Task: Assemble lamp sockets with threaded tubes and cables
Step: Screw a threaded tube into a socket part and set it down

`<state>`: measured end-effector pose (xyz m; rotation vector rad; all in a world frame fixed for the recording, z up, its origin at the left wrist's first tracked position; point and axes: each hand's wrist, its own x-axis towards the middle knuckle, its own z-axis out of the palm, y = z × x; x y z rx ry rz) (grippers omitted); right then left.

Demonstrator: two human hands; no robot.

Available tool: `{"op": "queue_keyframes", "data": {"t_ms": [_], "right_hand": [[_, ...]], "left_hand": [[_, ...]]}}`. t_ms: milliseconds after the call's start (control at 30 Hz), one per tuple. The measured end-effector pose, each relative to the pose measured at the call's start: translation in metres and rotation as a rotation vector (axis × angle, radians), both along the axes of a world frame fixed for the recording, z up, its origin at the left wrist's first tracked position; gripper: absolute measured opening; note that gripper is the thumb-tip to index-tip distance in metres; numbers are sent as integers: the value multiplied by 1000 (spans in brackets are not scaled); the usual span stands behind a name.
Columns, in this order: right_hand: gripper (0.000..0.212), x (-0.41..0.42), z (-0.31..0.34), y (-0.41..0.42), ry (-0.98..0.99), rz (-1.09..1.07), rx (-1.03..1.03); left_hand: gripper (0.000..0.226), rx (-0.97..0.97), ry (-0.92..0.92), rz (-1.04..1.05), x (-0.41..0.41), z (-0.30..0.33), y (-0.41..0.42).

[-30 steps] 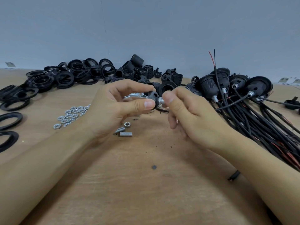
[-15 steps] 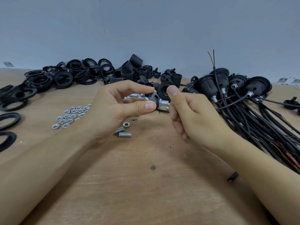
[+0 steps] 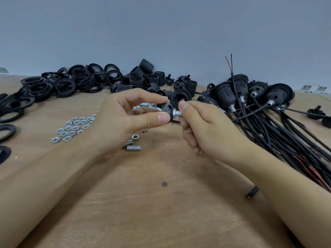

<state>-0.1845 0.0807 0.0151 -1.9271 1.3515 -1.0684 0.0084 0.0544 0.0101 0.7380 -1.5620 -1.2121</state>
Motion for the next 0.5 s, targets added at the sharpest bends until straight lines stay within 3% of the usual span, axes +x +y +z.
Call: {"op": "queue_keyframes", "data": {"t_ms": [100,167,233,300,433,500], "right_hand": [[49,-1,7,0,-40,4,155],[50,-8,14,-1,-8,-114,121],[49,-27,20,-8,252,-412,-130],[40,-53,29,-13,579,-682,-222],[39,-92,38,-10,899,-742,352],[42,-104,35,-11,1005,-705,488]], "left_hand": [[35,-38,-15,30,-2,-1,0],[35,-54,-38,58,-2,-1,0],[37,-50,-43,80,-1,-2,-1],[35,-43,-39,106,1,-2,-2],[37,-49,-63,110,1,-1,-2],[37,-50,-72,102,1,-1,-2]]}}
